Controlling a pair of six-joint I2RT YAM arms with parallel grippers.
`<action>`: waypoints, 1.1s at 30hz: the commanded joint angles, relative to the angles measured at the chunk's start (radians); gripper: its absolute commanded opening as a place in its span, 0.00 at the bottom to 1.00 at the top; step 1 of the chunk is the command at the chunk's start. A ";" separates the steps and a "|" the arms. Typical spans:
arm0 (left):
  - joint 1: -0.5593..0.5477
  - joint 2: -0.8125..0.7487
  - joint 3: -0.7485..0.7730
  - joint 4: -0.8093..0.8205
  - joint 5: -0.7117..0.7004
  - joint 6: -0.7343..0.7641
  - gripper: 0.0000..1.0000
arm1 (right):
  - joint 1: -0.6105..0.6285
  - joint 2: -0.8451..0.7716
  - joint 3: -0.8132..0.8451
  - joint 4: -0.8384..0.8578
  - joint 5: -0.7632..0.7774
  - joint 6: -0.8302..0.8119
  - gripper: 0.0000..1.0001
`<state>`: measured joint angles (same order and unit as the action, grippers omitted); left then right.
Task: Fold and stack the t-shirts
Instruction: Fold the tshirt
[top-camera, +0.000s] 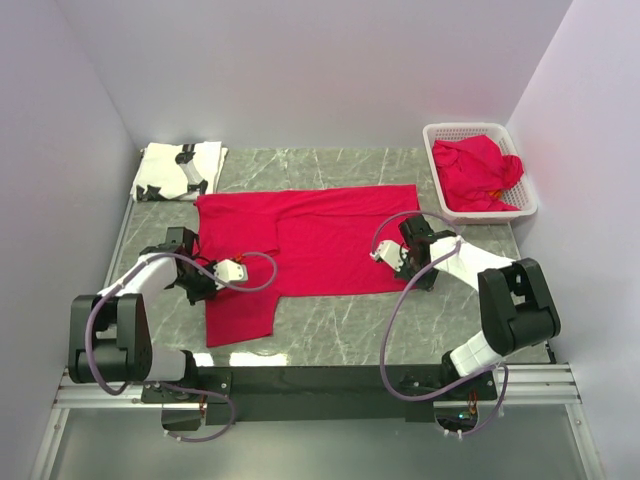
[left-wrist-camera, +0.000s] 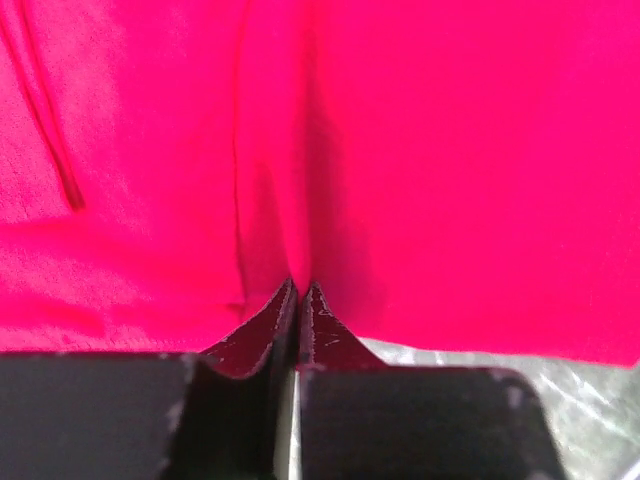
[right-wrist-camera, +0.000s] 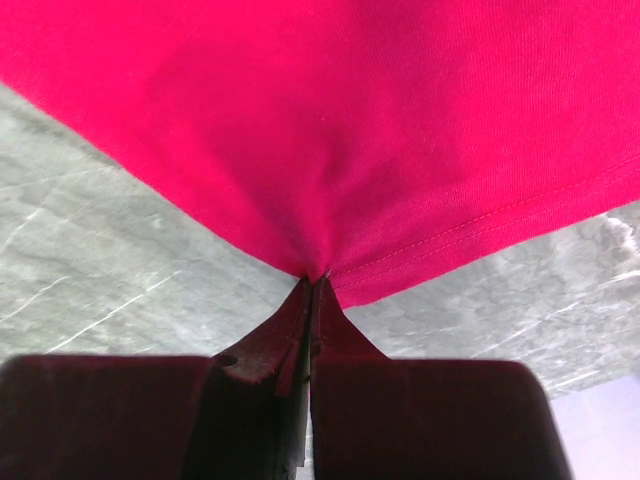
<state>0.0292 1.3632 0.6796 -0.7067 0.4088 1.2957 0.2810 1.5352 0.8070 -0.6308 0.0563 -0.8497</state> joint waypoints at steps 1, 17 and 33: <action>0.014 -0.053 -0.023 -0.106 -0.044 0.042 0.04 | -0.008 -0.058 0.011 -0.058 -0.039 0.009 0.00; 0.136 -0.154 0.110 -0.369 0.050 0.099 0.01 | -0.023 -0.284 -0.013 -0.205 -0.085 -0.002 0.00; 0.222 0.098 0.492 -0.459 0.199 0.021 0.01 | -0.063 -0.109 0.239 -0.211 -0.084 -0.032 0.00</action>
<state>0.2420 1.4246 1.0801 -1.1450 0.5480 1.3418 0.2375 1.3842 0.9718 -0.8497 -0.0452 -0.8597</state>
